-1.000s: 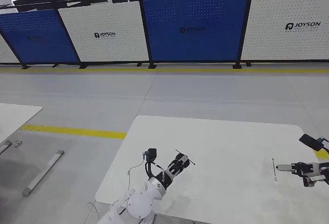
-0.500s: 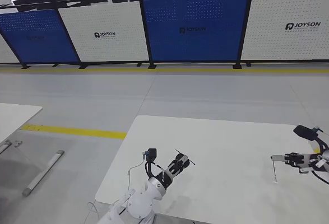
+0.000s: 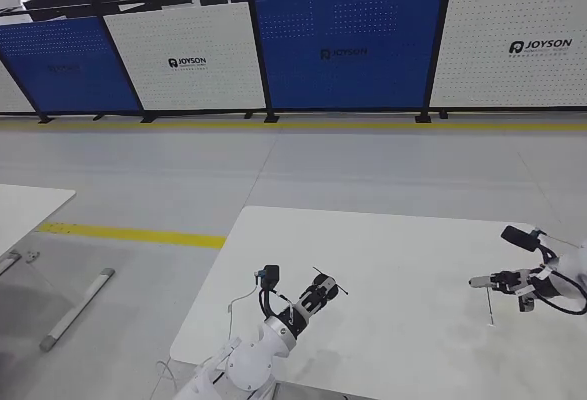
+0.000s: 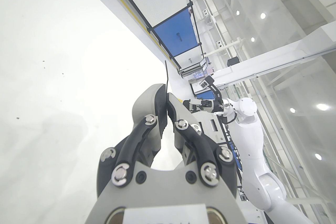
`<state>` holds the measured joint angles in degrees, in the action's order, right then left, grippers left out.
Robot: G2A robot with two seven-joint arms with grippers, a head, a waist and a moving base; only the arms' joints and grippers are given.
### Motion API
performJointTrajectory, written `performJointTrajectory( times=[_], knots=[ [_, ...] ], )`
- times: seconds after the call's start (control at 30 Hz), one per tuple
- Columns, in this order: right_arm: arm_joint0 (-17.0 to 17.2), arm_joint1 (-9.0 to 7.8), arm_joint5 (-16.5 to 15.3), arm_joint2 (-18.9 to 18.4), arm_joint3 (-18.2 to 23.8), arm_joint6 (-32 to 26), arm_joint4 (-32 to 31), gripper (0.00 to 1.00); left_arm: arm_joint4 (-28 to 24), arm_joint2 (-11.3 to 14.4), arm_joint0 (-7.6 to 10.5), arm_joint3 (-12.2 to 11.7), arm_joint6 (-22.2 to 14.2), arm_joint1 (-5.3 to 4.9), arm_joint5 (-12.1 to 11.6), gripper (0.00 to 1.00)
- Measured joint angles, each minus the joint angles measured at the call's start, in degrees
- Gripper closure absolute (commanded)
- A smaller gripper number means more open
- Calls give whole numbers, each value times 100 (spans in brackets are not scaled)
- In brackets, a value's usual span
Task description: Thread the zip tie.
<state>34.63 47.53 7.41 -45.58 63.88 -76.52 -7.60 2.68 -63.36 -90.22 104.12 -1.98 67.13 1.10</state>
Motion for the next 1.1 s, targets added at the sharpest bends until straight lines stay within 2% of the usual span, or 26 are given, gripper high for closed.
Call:
performJointTrajectory(
  times=[0.13, 0.27, 0.33, 0.43, 0.47, 0.63, 0.77, 0.93, 1.0, 1.03, 1.07, 1.1],
  knots=[
    [51, 0, -1, 45, 92, 79, -177, 0, 0, 0, 0, 0, 0, 0, 0, 100],
    [-42, 54, -14, 193, 152, -47, -494, 0, 0, 0, 0, 0, 0, 0, 0, 100],
    [-112, 101, -179, 230, 67, -66, -437, 0, 0, 0, 0, 0, 0, 0, 0, 100],
    [-200, 157, -678, 205, -233, -126, -108, 0, 0, 0, 0, 0, 0, 0, 0, 100],
    [-206, 160, -750, 203, -262, -140, -81, 0, 0, 0, 0, 0, 0, 0, 0, 100],
    [-197, 157, -674, 204, -248, -131, -104, 0, 0, 0, 0, 0, 0, 0, 0, 100],
    [-90, 162, -415, 251, -213, 36, -346, 0, 0, 0, 0, 0, 0, 0, 0, 100],
    [-156, 204, -264, 248, -370, -16, -353, 2, 0, 0, 0, 0, 0, 0, 0, 100],
    [-195, 227, -194, 253, -434, -5, -372, 28, 0, 0, 0, 0, 0, 0, 0, 100],
    [-211, 236, -155, 255, -463, 2, -383, 29, 0, 0, 0, 0, 0, 0, 0, 100],
    [-229, 250, -111, 262, -495, 5, -398, 50, 0, 0, 0, 0, 0, 0, 0, 100],
    [-239, 260, -97, 269, -517, -5, -400, 52, 0, 0, 0, 0, 0, 0, 0, 100]
  ],
)
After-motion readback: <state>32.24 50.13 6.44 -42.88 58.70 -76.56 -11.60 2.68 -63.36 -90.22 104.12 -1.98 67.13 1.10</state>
